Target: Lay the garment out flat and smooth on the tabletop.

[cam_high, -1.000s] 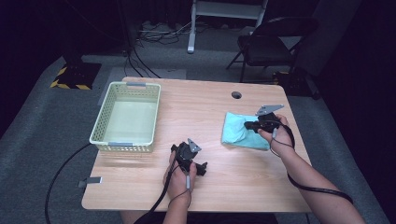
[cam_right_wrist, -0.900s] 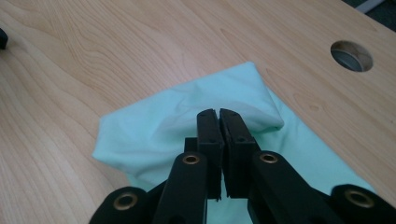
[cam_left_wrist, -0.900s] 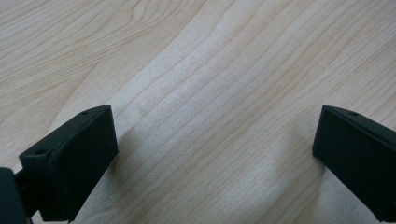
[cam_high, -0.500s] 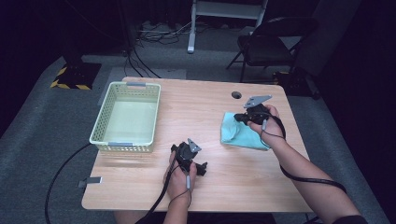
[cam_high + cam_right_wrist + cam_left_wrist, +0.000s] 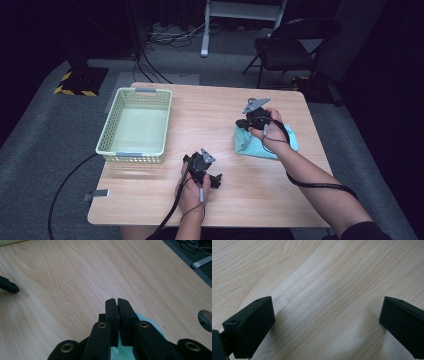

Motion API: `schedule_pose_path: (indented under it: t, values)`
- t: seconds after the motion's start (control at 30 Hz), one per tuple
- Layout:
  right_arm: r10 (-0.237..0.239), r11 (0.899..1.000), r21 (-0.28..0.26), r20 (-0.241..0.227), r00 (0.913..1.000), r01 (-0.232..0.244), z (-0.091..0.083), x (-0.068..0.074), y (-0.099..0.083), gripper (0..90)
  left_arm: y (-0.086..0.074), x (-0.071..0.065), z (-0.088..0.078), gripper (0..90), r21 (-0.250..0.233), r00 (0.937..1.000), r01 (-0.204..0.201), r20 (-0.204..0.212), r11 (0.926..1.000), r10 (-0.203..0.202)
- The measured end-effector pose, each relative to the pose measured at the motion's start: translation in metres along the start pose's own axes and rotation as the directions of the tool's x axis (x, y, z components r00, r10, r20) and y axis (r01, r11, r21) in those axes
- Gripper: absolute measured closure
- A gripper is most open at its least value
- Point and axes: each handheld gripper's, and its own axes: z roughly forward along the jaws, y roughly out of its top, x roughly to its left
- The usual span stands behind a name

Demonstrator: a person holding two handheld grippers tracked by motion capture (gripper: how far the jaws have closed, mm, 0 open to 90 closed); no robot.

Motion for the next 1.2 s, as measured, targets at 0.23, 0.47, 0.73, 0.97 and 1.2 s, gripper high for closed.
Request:
schedule_pose_path:
  t: [0.23,0.47,0.73,0.97,1.2]
  values:
    - [-0.02,1.0,0.002,-0.019,0.9996,0.02,0.013,0.014,0.014,81.3,0.0,0.0,0.0,0.3,0.001,1.0,-0.001,0.0,1.0,0.001]
    - [0.02,0.998,-0.058,-0.015,0.9997,-0.021,-0.001,0.011,0.015,60.3,0.0,0.0,0.0,0.3,0.0,1.0,-0.001,0.0,1.0,0.001]
    - [0.061,0.997,-0.055,0.012,0.9981,-0.061,-0.015,-0.006,-0.006,58.3,0.001,-0.001,0.001,0.2,0.001,0.9999,-0.009,0.005,1.0,0.009]
    - [0.108,0.994,-0.034,0.032,0.9936,-0.107,-0.019,-0.026,-0.026,57.9,0.001,-0.001,0.001,0.2,0.002,1.0,-0.008,0.006,1.0,0.008]
    - [0.168,0.986,-0.003,0.04,0.9849,-0.168,-0.011,-0.044,-0.047,56.7,0.001,-0.001,0.001,0.2,0.001,0.9999,-0.008,0.007,1.0,0.008]
